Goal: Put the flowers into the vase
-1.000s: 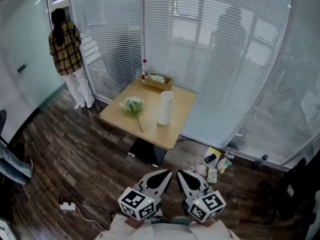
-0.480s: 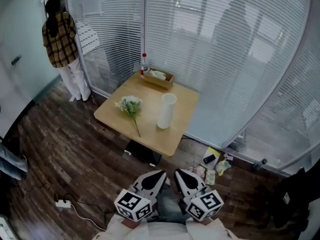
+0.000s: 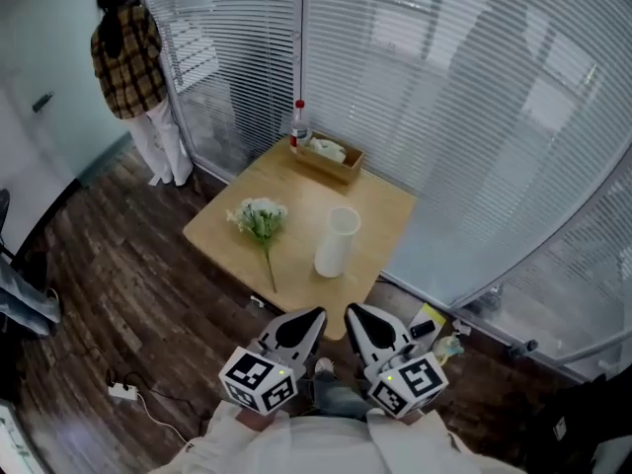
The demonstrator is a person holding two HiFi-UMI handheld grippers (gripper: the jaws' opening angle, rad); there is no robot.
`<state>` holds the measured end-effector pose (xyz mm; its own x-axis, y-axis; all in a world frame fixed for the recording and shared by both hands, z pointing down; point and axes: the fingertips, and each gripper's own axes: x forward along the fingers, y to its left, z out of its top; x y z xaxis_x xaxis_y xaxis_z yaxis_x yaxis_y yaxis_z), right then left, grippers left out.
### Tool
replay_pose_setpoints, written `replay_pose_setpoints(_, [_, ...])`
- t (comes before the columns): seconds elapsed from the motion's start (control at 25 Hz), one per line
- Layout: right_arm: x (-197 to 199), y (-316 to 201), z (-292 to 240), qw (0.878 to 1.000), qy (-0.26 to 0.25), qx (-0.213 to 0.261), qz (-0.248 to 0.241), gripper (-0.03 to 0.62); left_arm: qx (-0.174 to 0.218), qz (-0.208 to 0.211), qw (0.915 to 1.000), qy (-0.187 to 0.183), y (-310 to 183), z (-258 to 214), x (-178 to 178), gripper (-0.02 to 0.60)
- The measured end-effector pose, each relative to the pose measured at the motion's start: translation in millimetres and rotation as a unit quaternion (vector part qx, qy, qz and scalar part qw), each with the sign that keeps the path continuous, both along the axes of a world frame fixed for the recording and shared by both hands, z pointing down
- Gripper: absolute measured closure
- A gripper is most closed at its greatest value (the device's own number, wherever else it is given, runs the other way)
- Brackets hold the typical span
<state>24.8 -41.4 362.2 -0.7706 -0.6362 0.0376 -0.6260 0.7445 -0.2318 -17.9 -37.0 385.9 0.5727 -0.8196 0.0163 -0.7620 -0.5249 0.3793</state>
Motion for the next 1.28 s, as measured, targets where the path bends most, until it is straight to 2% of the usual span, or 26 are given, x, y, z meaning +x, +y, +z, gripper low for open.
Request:
replay_pose_setpoints(0.24, [4,-56,-4,0.999,0.003,0.005,-0.039,0.582,-0.003,-0.034,0.9994,0.007,-63,0,-2,0.574])
replay_pose_setpoints(0.44, [7,-93,0,0.998,0.005,0.002,-0.061,0.582,-0.010,-0.057,0.9983,0.008,-96,4,-1,0.573])
replay_pose_setpoints(0.76, [-1,-113,9,0.996,0.004,-0.006,-0.090,0.582,-0.040,-0.096,0.9944,0.018,-125,21,-23,0.573])
replay_pose_setpoints(0.92, [-8,-117,11,0.995,0.014,0.005,-0.097,0.581,-0.049,-0.102,0.9936,0.007,-135,25,-32,0.572])
replay_pose_setpoints(1.28, [-40,-117,21,0.993,0.024,-0.017,-0.116,0.582,-0.081,-0.083,0.9932,0.005,-141,38,-48,0.574])
